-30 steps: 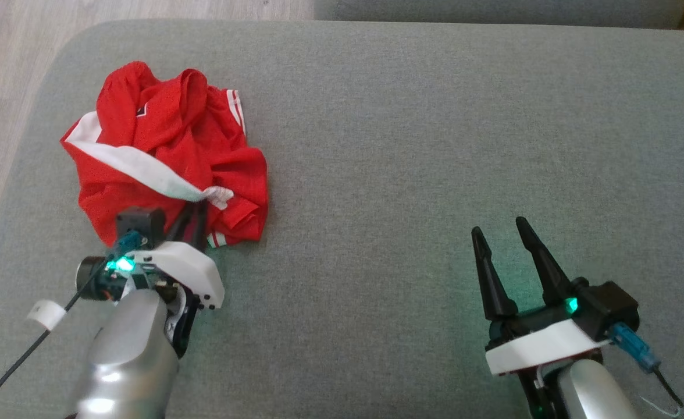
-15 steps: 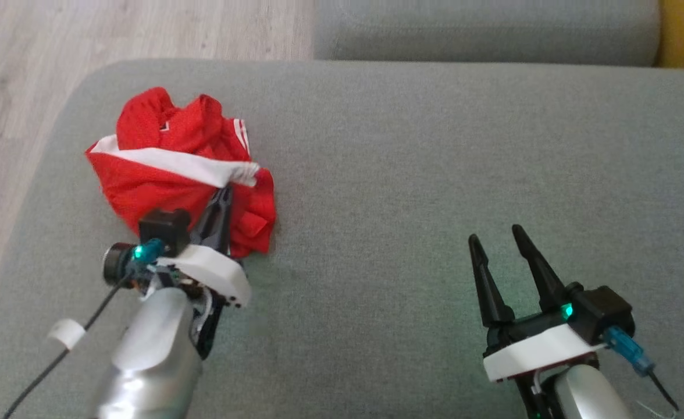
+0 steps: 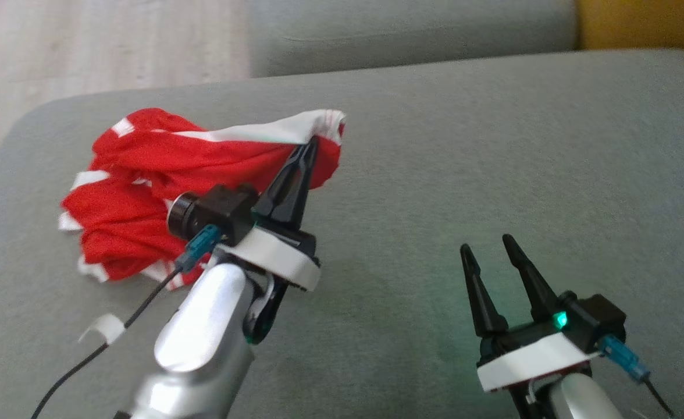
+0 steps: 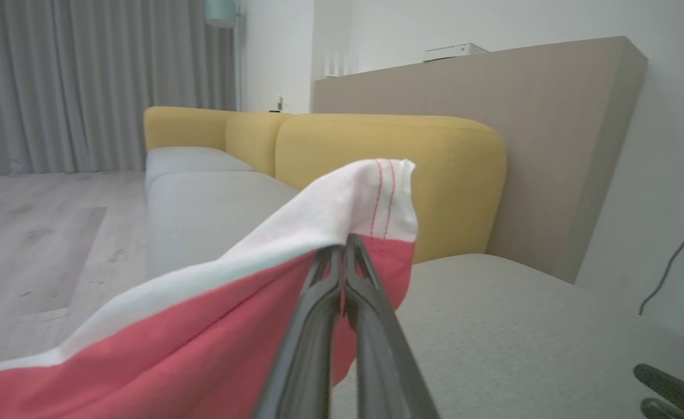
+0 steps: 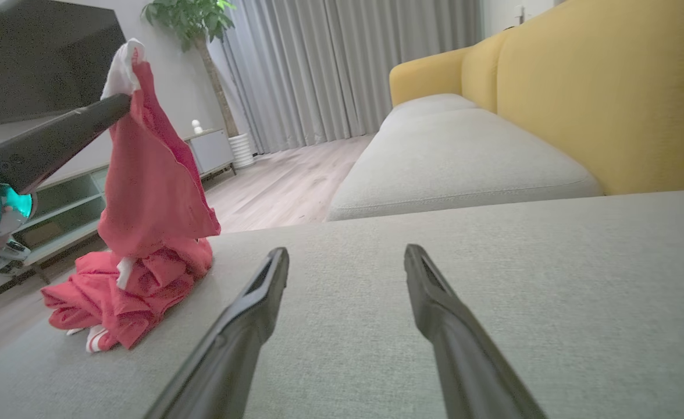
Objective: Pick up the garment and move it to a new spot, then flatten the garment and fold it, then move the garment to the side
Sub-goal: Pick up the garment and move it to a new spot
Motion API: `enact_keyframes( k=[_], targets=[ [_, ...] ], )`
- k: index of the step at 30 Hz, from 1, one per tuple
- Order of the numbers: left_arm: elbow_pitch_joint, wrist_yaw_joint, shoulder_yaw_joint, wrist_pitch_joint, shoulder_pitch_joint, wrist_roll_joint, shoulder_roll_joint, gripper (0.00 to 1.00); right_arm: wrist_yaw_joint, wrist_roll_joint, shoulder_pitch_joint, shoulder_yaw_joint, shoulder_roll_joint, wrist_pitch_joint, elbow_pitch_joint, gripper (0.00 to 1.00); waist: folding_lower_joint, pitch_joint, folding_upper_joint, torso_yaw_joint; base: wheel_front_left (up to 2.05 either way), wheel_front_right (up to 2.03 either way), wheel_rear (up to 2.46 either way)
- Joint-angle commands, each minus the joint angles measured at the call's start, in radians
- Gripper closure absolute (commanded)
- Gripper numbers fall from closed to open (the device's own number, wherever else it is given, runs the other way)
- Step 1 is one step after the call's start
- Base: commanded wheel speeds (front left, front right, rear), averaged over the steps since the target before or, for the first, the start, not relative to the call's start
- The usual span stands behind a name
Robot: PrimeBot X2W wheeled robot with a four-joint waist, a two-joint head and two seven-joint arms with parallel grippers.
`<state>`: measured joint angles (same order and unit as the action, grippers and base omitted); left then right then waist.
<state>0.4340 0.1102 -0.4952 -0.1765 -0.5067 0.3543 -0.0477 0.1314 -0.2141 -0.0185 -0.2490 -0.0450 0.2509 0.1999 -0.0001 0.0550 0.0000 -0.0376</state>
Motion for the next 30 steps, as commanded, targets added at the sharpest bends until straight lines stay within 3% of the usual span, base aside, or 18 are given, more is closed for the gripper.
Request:
enact_keyframes(
  k=[1,9,14,15,16,23,30],
  targets=[
    [-0.048,-0.013,0.008,0.004,-0.078,0.013,-0.004,1.0,-0.001,-0.015,-0.054,-0.027,-0.005,0.011,-0.041,0.0,0.0001,0.038,0.0,-0.07,0.0,0.0,0.0],
    [-0.062,-0.076,-0.159,-0.006,-0.213,0.116,-0.003,1.0,-0.001,-0.046,-0.097,-0.077,-0.005,0.011,-0.06,0.0,0.0001,0.114,0.0,-0.256,0.0,0.0,0.0],
    [-0.049,-0.102,-0.268,-0.012,-0.258,0.176,-0.003,0.98,-0.001,-0.062,-0.106,-0.083,-0.005,0.011,-0.068,0.0,0.0001,0.139,0.0,-0.321,0.0,0.0,0.0],
    [-0.039,-0.11,-0.3,-0.004,-0.261,0.19,-0.003,0.37,-0.001,-0.065,-0.107,-0.082,-0.005,0.011,-0.069,0.0,0.0001,0.142,0.0,-0.331,0.0,0.0,0.0],
    [-0.028,-0.115,-0.332,0.004,-0.264,0.202,-0.003,0.0,-0.001,-0.068,-0.108,-0.082,-0.005,0.011,-0.069,0.0,0.0001,0.144,0.0,-0.339,0.0,0.0,0.0],
    [0.065,-0.142,-0.439,-0.014,-0.276,0.254,-0.003,0.0,-0.001,-0.078,-0.106,-0.054,-0.005,0.011,-0.076,0.0,0.0001,0.141,0.0,-0.322,0.0,0.0,0.0],
    [0.156,-0.171,-0.398,-0.068,-0.3,0.255,-0.016,0.0,-0.001,-0.057,-0.099,-0.019,-0.005,0.011,-0.072,0.0,0.0001,0.103,0.0,-0.21,0.0,0.0,0.0]
  ],
)
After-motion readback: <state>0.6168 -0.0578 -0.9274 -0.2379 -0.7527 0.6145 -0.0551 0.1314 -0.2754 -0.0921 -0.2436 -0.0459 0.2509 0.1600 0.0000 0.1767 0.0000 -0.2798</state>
